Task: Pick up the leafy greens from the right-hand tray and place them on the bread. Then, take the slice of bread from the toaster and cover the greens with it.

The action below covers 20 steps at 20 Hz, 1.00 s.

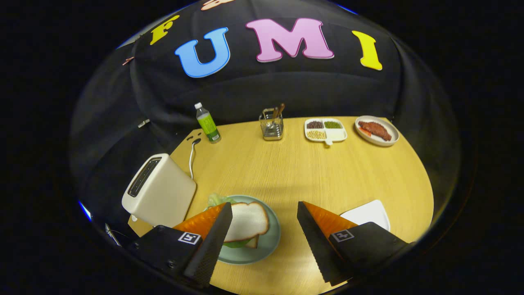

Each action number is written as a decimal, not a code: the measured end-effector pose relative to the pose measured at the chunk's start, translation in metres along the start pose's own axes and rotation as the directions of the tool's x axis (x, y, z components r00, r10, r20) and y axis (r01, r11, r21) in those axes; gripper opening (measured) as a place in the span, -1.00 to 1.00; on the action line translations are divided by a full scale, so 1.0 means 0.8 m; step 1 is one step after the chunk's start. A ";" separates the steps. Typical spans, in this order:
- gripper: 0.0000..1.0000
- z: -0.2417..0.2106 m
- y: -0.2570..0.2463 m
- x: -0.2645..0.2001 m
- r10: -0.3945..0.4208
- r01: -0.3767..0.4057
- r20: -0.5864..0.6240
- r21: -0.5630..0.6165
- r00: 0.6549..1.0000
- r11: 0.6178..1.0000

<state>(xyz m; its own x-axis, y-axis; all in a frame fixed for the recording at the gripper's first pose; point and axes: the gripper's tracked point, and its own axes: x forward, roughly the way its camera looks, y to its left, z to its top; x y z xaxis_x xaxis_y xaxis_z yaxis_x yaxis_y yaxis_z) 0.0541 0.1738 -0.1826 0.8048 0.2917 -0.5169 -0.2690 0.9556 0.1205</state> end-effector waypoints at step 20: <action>0.97 0.164 -0.229 -0.255 -0.100 0.199 0.499 -0.148 0.861 0.969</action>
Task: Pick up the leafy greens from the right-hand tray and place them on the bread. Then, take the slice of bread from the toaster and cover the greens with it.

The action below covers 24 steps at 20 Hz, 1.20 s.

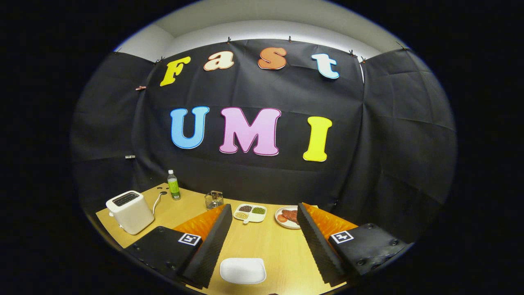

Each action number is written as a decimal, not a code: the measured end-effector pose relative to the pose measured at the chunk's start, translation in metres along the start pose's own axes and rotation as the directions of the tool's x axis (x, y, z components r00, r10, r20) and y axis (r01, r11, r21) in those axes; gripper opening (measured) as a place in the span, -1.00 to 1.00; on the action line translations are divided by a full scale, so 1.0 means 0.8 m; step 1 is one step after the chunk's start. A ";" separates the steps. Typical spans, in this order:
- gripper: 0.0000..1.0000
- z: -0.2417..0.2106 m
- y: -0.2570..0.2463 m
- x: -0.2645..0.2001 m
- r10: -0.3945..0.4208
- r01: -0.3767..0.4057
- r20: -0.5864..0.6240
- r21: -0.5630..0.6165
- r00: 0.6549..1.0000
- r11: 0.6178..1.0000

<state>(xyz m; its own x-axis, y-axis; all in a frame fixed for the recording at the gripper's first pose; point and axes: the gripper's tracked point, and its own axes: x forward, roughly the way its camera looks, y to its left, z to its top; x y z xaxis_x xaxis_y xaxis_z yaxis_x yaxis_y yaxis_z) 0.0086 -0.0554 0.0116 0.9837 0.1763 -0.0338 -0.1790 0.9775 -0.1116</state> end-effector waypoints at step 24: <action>0.96 -0.058 -0.021 0.013 0.127 -0.123 -0.086 0.054 0.988 0.991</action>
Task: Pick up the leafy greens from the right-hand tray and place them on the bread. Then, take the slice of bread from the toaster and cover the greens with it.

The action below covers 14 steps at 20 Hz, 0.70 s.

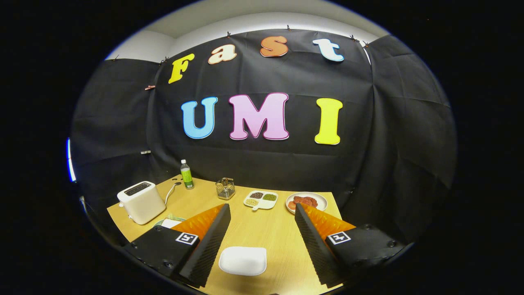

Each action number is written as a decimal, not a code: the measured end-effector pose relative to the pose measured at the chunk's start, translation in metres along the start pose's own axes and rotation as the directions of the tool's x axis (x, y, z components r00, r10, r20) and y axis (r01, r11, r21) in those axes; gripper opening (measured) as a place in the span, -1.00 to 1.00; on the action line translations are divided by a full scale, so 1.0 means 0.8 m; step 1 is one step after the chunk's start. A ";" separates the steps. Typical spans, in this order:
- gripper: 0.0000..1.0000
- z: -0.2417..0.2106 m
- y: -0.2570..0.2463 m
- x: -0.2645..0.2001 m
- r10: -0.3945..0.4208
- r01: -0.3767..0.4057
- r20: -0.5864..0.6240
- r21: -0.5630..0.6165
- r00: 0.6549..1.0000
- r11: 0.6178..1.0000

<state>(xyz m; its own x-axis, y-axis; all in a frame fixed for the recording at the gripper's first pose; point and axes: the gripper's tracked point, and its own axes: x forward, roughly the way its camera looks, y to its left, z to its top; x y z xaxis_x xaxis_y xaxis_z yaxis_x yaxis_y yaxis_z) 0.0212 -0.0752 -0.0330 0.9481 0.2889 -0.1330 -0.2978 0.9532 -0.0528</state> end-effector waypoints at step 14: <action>0.96 -0.014 0.004 -0.003 0.010 -0.011 -0.030 -0.009 1.000 1.000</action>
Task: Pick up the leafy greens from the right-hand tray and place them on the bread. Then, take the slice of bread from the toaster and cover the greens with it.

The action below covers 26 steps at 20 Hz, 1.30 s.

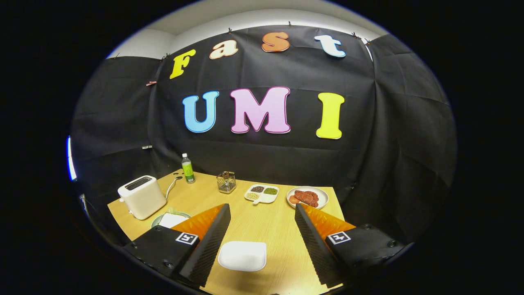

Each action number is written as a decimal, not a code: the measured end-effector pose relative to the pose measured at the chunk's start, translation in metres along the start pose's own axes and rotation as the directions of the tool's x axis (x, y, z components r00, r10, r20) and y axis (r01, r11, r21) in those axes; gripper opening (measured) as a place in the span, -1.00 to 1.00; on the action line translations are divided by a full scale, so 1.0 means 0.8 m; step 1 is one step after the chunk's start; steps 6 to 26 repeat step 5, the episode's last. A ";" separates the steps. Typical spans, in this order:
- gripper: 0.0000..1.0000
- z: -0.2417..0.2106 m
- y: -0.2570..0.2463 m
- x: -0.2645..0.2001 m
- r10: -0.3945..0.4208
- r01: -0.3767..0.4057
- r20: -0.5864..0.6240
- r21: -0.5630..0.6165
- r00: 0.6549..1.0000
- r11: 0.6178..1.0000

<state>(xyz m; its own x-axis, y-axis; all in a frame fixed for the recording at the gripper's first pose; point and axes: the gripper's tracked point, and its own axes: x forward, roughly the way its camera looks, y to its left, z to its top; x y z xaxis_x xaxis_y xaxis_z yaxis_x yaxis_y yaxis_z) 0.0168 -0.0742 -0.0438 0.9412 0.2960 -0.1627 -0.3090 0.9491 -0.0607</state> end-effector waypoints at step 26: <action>0.97 -0.005 0.000 -0.001 -0.007 0.007 -0.001 -0.008 1.000 1.000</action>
